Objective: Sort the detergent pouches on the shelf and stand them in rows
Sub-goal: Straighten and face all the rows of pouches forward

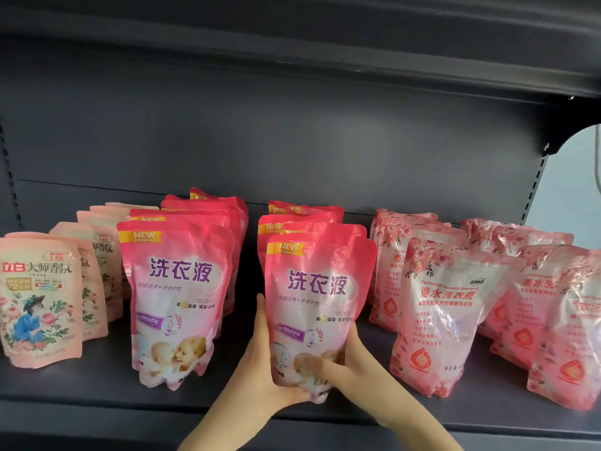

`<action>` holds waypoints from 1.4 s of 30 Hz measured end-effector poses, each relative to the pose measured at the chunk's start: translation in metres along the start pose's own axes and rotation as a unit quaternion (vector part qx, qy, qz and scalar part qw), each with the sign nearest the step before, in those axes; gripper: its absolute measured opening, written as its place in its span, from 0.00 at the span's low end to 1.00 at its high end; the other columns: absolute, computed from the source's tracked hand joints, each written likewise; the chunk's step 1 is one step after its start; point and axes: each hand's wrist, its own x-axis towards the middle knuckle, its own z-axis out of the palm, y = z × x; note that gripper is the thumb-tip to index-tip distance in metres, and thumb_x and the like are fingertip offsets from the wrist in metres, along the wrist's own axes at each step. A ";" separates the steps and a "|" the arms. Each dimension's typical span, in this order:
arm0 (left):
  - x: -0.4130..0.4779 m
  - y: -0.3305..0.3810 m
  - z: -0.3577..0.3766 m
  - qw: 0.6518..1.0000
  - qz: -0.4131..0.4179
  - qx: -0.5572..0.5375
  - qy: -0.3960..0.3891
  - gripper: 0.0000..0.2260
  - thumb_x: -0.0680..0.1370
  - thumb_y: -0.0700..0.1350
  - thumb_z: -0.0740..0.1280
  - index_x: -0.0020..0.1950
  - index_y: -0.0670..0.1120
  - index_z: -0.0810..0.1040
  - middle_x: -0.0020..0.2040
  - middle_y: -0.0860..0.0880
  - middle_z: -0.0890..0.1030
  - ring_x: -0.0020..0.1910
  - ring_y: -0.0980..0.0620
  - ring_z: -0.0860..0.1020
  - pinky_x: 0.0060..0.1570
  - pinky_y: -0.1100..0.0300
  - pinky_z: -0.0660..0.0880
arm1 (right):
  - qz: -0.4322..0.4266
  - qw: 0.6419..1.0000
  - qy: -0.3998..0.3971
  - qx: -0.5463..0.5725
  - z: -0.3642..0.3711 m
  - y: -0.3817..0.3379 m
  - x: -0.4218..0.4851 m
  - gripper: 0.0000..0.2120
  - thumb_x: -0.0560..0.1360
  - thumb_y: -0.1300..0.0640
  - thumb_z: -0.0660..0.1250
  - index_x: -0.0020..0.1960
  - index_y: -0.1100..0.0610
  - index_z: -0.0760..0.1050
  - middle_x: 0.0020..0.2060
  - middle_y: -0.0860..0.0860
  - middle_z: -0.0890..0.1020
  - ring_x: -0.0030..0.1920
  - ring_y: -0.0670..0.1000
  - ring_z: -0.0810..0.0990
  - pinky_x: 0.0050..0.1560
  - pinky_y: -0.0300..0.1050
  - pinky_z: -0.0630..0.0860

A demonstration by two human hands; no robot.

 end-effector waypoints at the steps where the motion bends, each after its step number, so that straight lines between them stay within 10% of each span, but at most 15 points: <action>1: -0.002 0.000 -0.002 1.000 0.008 0.010 0.016 0.66 0.61 0.44 0.82 0.69 0.63 0.26 0.68 0.72 0.50 0.65 0.78 0.59 0.56 0.79 0.66 | -0.011 1.000 -0.002 -0.006 0.002 0.000 0.002 0.41 0.71 0.55 0.75 0.71 0.41 0.50 0.58 0.47 0.82 0.56 0.51 0.83 0.53 0.39 0.79; 5: -0.007 -0.009 -0.007 0.996 0.047 0.051 0.052 0.66 0.59 0.46 0.83 0.68 0.69 0.28 0.66 0.78 0.47 0.62 0.84 0.54 0.52 0.85 0.62 | -0.064 0.994 0.067 -0.051 0.013 0.008 0.003 0.52 0.69 0.50 0.77 0.70 0.28 0.38 0.56 0.51 0.83 0.53 0.60 0.83 0.53 0.52 0.81; 12: -0.007 -0.007 -0.014 0.995 0.066 0.070 0.031 0.64 0.59 0.51 0.82 0.66 0.75 0.28 0.68 0.80 0.43 0.67 0.79 0.54 0.55 0.82 0.63 | -0.118 0.982 0.126 -0.081 0.013 0.017 -0.001 0.57 0.68 0.46 0.77 0.67 0.24 0.30 0.61 0.30 0.75 0.58 0.41 0.80 0.52 0.32 0.77; 18: -0.007 -0.008 -0.014 0.994 0.065 0.075 0.043 0.65 0.60 0.48 0.82 0.64 0.76 0.28 0.66 0.82 0.43 0.66 0.81 0.52 0.55 0.83 0.62 | -0.111 0.981 0.106 -0.120 0.015 0.018 0.000 0.57 0.68 0.41 0.75 0.67 0.25 0.27 0.51 0.51 0.83 0.48 0.58 0.84 0.50 0.50 0.82; 22: -0.007 -0.007 -0.015 0.992 0.052 0.111 0.040 0.66 0.61 0.49 0.82 0.64 0.73 0.24 0.62 0.84 0.42 0.63 0.84 0.52 0.54 0.84 0.62 | -0.090 0.979 0.096 -0.156 0.013 0.018 0.003 0.57 0.68 0.38 0.73 0.67 0.28 0.24 0.41 0.47 0.85 0.40 0.47 0.84 0.44 0.37 0.80; 28: -0.015 0.000 -0.017 0.971 0.059 0.226 0.046 0.65 0.61 0.60 0.79 0.66 0.66 0.21 0.65 0.76 0.36 0.61 0.86 0.43 0.53 0.87 0.53 | -0.113 0.968 0.137 -0.175 0.015 0.009 -0.006 0.58 0.65 0.37 0.76 0.70 0.28 0.30 0.65 0.27 0.70 0.62 0.35 0.74 0.61 0.38 0.75; 36: -0.016 -0.009 -0.022 0.962 0.047 0.270 0.014 0.60 0.67 0.52 0.78 0.67 0.68 0.23 0.71 0.70 0.38 0.58 0.89 0.45 0.48 0.90 0.53 | -0.118 0.896 0.123 -0.409 0.034 0.012 -0.016 0.53 0.69 0.50 0.74 0.70 0.25 0.36 0.76 0.36 0.44 0.66 0.39 0.70 0.46 0.33 0.77; 42: -0.008 -0.012 -0.019 0.960 0.029 0.276 0.038 0.60 0.69 0.49 0.77 0.67 0.67 0.23 0.76 0.61 0.54 0.55 0.83 0.62 0.44 0.87 0.61 | -0.083 0.896 0.125 -0.418 0.031 0.013 -0.003 0.52 0.70 0.53 0.74 0.70 0.25 0.37 0.74 0.34 0.48 0.41 0.34 0.74 0.39 0.30 0.75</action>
